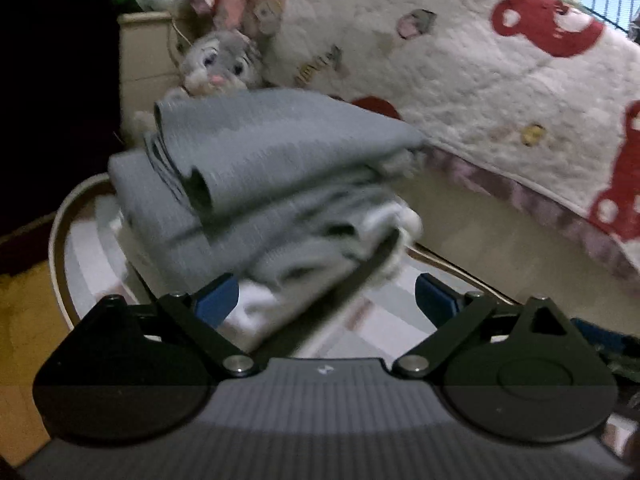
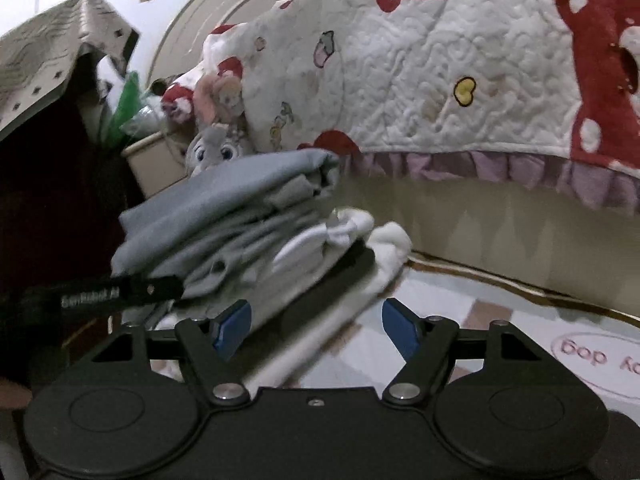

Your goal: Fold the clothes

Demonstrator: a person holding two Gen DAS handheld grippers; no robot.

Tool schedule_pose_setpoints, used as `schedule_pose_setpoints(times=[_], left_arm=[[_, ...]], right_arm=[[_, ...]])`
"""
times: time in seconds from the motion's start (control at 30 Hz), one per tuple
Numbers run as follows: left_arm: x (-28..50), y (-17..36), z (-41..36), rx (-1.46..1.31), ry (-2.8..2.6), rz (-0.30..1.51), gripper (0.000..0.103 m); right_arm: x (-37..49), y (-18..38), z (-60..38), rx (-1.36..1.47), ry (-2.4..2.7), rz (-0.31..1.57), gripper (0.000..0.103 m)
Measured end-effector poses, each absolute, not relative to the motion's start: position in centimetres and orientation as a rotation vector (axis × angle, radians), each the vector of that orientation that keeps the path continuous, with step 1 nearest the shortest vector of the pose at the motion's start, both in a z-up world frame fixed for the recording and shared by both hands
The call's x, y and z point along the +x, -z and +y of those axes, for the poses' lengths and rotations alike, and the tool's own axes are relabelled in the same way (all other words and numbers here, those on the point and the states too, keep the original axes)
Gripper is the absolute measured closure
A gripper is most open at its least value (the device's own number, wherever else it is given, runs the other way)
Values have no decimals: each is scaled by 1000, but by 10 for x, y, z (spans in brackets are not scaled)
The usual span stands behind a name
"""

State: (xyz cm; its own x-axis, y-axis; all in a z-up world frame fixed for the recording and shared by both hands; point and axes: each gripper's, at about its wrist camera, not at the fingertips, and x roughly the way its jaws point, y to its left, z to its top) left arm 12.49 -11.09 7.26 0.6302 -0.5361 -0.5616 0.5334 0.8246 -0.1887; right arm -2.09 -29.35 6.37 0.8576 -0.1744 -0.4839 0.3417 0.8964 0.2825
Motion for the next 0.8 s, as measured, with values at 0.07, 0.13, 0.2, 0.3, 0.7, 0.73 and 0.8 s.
schedule_pose_setpoints(times=[0.07, 0.13, 0.2, 0.3, 0.7, 0.73, 0.8], left_arm=[[101, -75, -110, 49, 627, 643, 7], [78, -74, -109, 96, 639, 650, 5], [63, -74, -106, 108, 639, 668, 4], [44, -75, -96, 79, 615, 706, 2], [-13, -92, -69, 110, 513, 711, 2], [-17, -92, -69, 110, 509, 719, 2], [-27, -92, -71, 127, 521, 742, 1]], right_arm=[[-39, -61, -287, 382, 268, 472, 26], [-54, -59, -281, 400, 255, 481, 26], [-67, -58, -274, 401, 241, 489, 26], [-86, -62, -257, 349, 245, 471, 23], [-122, -71, -233, 301, 199, 541, 17], [-124, -73, -229, 286, 201, 552, 17], [-130, -74, -220, 252, 197, 577, 17]])
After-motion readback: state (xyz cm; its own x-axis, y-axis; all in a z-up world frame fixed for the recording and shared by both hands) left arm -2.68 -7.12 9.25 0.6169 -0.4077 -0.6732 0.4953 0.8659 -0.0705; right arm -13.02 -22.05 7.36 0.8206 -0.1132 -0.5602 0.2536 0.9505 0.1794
